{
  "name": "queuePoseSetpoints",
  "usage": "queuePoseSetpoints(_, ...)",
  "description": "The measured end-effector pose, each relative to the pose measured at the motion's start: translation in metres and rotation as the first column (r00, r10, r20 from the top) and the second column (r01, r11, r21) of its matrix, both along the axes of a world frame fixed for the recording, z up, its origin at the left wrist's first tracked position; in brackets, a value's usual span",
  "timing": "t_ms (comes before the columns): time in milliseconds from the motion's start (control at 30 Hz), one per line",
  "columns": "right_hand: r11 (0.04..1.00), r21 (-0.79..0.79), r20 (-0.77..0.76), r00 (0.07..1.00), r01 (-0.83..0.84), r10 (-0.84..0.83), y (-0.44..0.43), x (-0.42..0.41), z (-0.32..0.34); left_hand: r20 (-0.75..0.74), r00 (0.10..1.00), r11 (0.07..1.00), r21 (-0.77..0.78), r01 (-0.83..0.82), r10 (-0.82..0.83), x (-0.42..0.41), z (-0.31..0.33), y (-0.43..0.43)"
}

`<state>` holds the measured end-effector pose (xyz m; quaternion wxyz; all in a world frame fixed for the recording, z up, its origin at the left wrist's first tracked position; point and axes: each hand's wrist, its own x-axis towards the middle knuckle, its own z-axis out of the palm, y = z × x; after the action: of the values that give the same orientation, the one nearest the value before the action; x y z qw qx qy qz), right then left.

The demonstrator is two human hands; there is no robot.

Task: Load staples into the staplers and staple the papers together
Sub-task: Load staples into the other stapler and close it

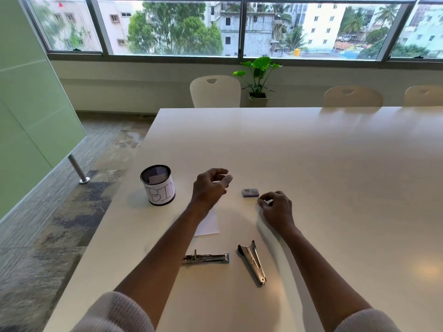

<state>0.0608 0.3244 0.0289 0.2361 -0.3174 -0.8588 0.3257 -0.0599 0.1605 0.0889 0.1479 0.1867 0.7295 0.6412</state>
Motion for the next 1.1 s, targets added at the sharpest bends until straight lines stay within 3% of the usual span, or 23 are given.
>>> queuePoseSetpoints(167,0.987,0.013,-0.201,0.966,-0.161,0.161,-0.025,0.007,0.032,-0.133,0.991,1.000,-0.026,-0.004,0.001,0.003,0.024,-0.052)
queuePoseSetpoints(300,0.948,-0.197,-0.269,0.943,-0.251,0.194,-0.049,0.012,0.051,-0.226,0.970,0.989,-0.139,0.054,-0.085,0.008,0.028,-0.092)
queuePoseSetpoints(400,0.809,-0.462,-0.366,0.909,-0.364,0.200,-0.070,0.021,0.055,-0.265,0.950,0.964,-0.248,0.099,-0.166,0.016,0.020,-0.119)
queuePoseSetpoints(500,0.670,-0.601,-0.408,0.888,-0.435,0.210,-0.090,0.032,0.048,-0.267,0.921,0.914,-0.364,0.177,-0.285,0.028,0.007,-0.143)
queuePoseSetpoints(567,0.628,-0.646,-0.389,0.895,-0.434,0.217,-0.102,0.037,0.041,-0.261,0.895,0.856,-0.474,0.207,-0.361,0.036,-0.005,-0.154)
queuePoseSetpoints(700,0.650,-0.648,-0.305,0.918,-0.396,0.254,-0.120,0.043,0.028,-0.261,0.835,0.723,-0.656,0.214,-0.484,0.048,-0.028,-0.163)
queuePoseSetpoints(800,0.677,-0.628,-0.281,0.923,-0.384,0.263,-0.130,0.046,0.023,-0.285,0.817,0.687,-0.706,0.175,-0.501,0.055,-0.042,-0.163)
queuePoseSetpoints(1100,0.715,-0.627,-0.270,0.947,-0.308,0.172,-0.139,0.055,0.023,-0.400,0.809,0.747,-0.662,0.069,-0.430,0.069,-0.054,-0.155)
